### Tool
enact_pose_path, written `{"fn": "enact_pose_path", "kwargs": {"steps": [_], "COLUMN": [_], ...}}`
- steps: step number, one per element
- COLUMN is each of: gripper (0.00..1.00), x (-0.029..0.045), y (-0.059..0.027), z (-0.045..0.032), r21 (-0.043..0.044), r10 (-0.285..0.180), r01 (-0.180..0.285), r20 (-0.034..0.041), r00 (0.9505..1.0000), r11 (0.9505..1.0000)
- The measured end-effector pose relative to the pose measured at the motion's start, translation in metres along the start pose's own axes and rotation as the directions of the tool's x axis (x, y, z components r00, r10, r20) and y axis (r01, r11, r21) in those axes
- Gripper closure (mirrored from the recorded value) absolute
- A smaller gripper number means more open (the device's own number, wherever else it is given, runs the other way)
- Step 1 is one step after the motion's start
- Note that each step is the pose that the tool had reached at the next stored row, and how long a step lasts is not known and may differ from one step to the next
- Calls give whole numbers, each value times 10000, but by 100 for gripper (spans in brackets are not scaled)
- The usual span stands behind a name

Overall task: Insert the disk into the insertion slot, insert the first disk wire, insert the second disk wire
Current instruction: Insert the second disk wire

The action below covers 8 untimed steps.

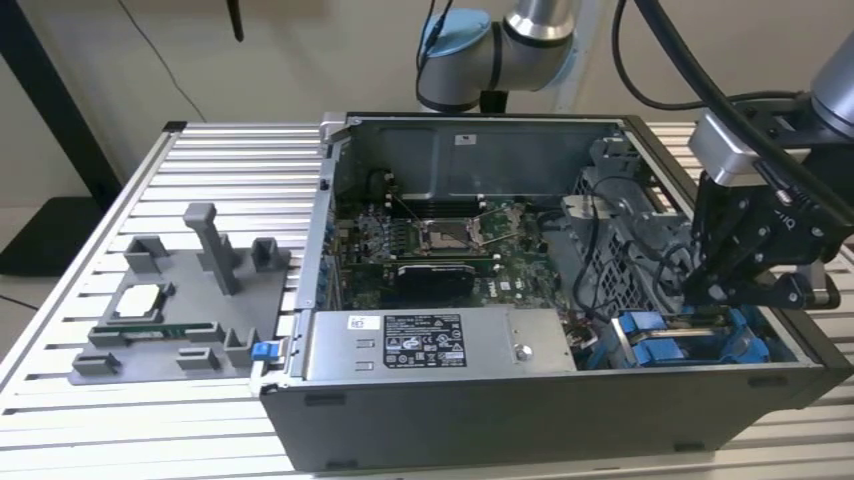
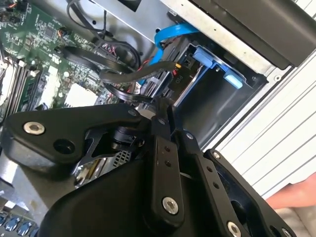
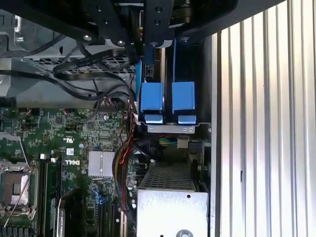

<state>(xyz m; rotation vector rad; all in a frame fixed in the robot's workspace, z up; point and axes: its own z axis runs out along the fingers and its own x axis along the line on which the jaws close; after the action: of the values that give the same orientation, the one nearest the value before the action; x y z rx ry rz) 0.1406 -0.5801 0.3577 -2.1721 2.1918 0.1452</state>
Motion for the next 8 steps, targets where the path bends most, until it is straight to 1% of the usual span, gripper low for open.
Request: {"fn": "enact_pose_path", "kwargs": {"steps": [8], "gripper": [100], "x": [6], "y": [-13], "z": [60], "r21": [0], "r10": [0], "r01": [0], "r20": [0], "r00": [10000], "r11": [10000]}}
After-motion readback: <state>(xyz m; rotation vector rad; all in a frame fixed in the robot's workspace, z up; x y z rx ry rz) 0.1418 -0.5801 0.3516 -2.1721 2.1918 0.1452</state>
